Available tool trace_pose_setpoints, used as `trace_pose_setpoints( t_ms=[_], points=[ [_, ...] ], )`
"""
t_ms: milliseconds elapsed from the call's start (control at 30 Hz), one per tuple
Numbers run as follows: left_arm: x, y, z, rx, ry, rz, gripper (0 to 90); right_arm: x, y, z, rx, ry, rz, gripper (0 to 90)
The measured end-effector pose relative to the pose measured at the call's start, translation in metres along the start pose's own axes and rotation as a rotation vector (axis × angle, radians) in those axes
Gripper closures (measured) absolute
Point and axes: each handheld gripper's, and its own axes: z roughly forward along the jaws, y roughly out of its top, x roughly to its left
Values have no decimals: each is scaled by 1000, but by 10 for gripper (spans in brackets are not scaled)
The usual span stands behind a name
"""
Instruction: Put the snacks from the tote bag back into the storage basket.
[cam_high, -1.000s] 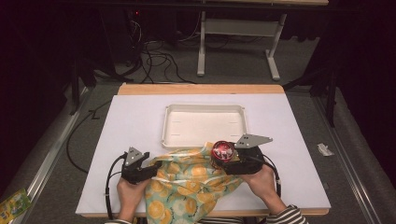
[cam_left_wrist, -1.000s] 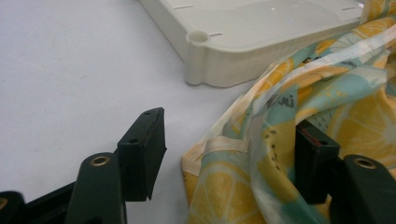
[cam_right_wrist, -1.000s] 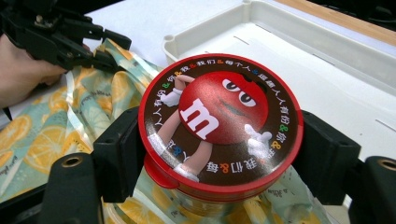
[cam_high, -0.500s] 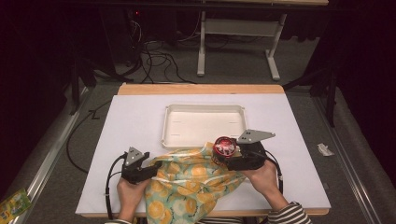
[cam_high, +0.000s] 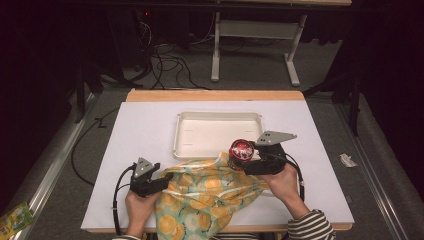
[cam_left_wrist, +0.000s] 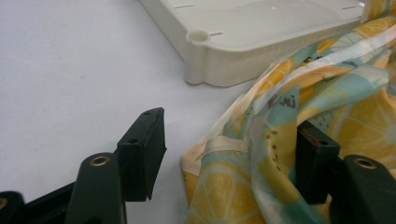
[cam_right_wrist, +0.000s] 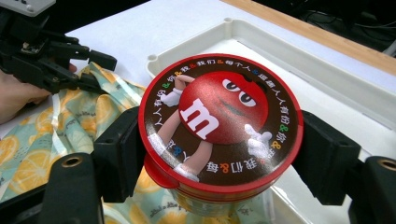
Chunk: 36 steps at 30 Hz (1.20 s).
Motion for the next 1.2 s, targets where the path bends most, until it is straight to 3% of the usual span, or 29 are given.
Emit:
trace_pose_setpoints(
  t_ms=[800, 1133, 1200],
  points=[
    [0, 0, 0, 0, -1, 2, 368, -24, 14, 9, 8, -40, 45, 260],
    [0, 0, 0, -3, -2, 3, 368, -31, 17, 14, 10, -58, 43, 261],
    [0, 0, 0, -2, -1, 4, 368, -33, 18, 16, 10, -59, 61, 261]
  ],
)
